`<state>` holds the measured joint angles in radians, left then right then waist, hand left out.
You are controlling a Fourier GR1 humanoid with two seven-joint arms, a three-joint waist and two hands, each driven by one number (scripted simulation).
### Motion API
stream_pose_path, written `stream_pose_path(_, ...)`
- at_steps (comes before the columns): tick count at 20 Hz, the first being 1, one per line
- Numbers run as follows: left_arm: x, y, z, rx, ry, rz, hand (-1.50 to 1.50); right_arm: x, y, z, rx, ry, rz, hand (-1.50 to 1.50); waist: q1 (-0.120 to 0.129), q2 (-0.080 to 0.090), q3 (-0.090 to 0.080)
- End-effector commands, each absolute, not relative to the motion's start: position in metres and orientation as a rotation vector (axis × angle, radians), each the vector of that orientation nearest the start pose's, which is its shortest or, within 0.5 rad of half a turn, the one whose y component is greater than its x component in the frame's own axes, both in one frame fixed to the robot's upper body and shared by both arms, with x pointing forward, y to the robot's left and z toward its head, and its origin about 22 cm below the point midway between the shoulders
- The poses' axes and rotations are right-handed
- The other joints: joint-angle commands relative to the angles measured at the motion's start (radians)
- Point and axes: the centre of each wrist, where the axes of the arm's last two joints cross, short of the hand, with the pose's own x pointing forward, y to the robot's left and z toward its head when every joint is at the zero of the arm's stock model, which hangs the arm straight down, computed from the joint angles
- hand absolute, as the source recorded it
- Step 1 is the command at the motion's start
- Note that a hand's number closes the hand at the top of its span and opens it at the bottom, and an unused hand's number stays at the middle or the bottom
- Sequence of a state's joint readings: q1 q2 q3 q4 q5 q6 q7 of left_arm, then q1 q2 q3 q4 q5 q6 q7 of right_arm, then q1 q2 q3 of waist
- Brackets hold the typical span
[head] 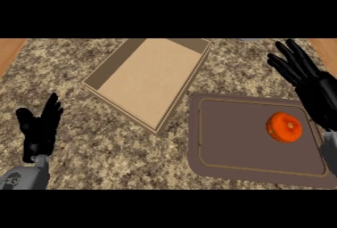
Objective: Pick the squash from the tray and place it in the cardboard box
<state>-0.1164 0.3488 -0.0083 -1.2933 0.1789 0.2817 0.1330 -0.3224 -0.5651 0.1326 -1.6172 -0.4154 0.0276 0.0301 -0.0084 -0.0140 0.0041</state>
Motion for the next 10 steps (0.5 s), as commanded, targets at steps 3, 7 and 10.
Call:
stream_pose_path(3,0.279,0.287,0.011,0.233,-1.455,-0.104,0.0,0.289,-0.297,0.093,-0.209,-1.625,-0.008,-1.5,-0.041,0.006,-0.007)
stream_pose_path(7,0.281,0.277,0.014,0.21,-1.471,-0.149,0.0,0.294,-0.32,0.137,-0.358,-1.937,-0.419,-1.5,-0.204,-0.097,0.027)
stream_pose_path(10,0.284,0.251,0.028,0.104,-1.565,-0.306,0.0,0.241,-0.372,0.034,-0.903,-1.267,0.16,-1.5,-0.113,0.013,-0.021)
